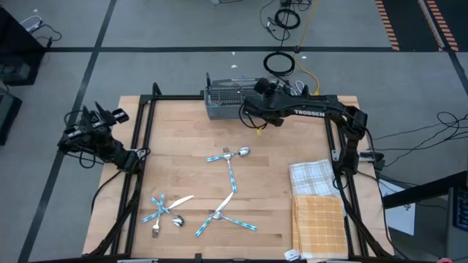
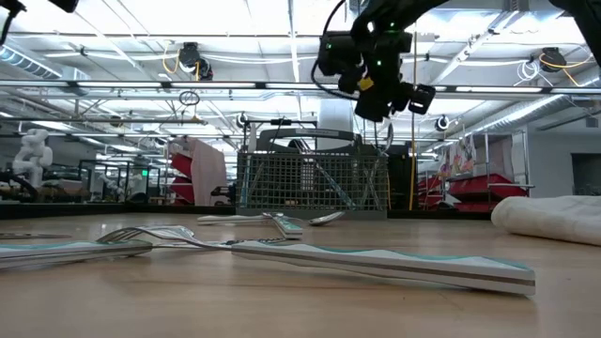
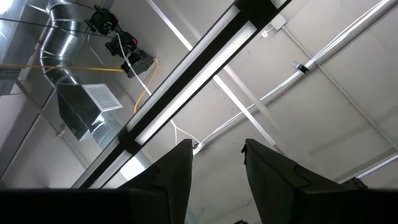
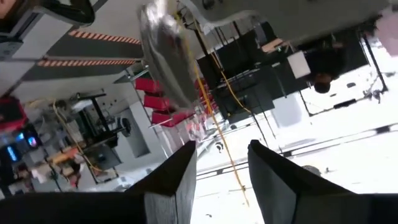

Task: Sort silverware
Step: Put the fork into the silverware rack

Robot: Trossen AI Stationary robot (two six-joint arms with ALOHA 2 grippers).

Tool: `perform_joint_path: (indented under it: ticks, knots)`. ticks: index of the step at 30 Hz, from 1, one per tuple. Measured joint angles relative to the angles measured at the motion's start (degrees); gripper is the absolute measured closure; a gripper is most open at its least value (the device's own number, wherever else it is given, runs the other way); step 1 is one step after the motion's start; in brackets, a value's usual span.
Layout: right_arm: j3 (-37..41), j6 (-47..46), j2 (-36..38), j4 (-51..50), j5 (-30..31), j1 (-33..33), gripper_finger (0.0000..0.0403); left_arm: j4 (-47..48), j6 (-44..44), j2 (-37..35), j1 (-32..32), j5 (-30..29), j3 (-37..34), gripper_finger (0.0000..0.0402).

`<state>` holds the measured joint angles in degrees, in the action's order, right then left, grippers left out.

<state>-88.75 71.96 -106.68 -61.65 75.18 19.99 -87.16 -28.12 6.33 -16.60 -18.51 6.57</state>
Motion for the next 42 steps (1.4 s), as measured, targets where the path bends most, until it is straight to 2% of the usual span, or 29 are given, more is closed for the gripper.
perform_joint_path:
  ticks: [7, 10, 13, 15, 16, 18, 20, 22, 24, 25, 27, 30, 33, 36, 40, 42]
  knots:
    - [0.00, -7.78, 5.12, 4.58, 4.15, -0.26, 0.0273, -1.27, 0.34, 0.00, -0.02, 0.69, 0.00, 0.0249]
    - [0.00, -14.48, 9.07, 6.28, 6.82, -0.74, 0.0273, -2.89, 1.88, 0.00, -0.02, 0.47, 0.00, 0.0249]
    - [0.00, -25.60, 13.95, 6.65, 7.57, -1.88, 0.0273, -2.79, 2.99, -0.12, -0.01, -0.73, 0.00, 0.0249]
    - [0.00, -39.37, 17.51, 7.10, 6.33, -3.30, 0.0273, -2.86, 3.04, -0.17, -0.01, -2.44, 0.02, 0.0249]
    - [0.00, -47.35, 19.26, 7.06, 4.14, -4.14, 0.0273, -2.90, 3.04, -0.17, 0.00, -3.57, 0.02, 0.0249]
    - [0.00, -62.83, 22.62, 7.06, -5.12, -6.09, 0.0273, -2.82, 3.04, -0.17, 0.00, -5.74, 0.02, 0.0249]
    - [0.00, -79.19, 25.31, 7.08, -19.17, -7.33, 0.0273, -2.89, 3.05, -0.20, 0.00, -7.78, 0.02, 0.0249]
    - [-0.12, -95.50, 26.46, 7.12, -35.95, -8.10, 0.0273, -2.73, 3.04, -0.20, -0.01, -8.60, 0.02, 0.0249]
    - [-0.07, -104.96, 25.80, 6.54, -50.31, -9.50, 0.0273, -2.14, 3.08, -0.20, 0.00, -8.61, 0.02, 0.0249]
    - [0.23, -108.20, 24.68, 6.34, -54.25, -11.24, 0.0273, -2.07, 3.16, -0.20, -0.01, -8.67, 0.02, 0.0249]
    - [1.06, -112.34, 21.16, 5.56, -57.34, -15.52, 0.0273, -2.37, 3.99, -0.20, -0.01, -9.55, 0.02, 0.0249]
    - [2.07, -118.06, 14.01, 1.66, -58.81, -21.41, 0.0273, -2.51, 4.90, -0.20, 0.00, -10.68, 0.02, 0.0249]
    - [2.08, -123.81, 6.79, 2.24, -60.27, -25.02, 0.0273, -2.38, 4.59, -0.20, -0.02, -10.64, 0.02, 0.0249]
    - [2.08, -129.28, 0.78, 9.71, -60.73, -27.29, 0.0273, -2.45, 4.52, -0.20, -0.02, -10.51, 0.02, 0.0249]
    - [2.03, -129.37, -5.69, 24.09, -65.87, -28.92, 0.0273, -2.25, 4.39, -0.20, -0.02, -10.44, 0.02, 0.0249]
    - [2.05, -128.25, -7.89, 27.58, -68.22, -29.12, 0.0273, -2.34, 2.83, -0.20, -0.02, -10.40, 0.02, 0.0249]
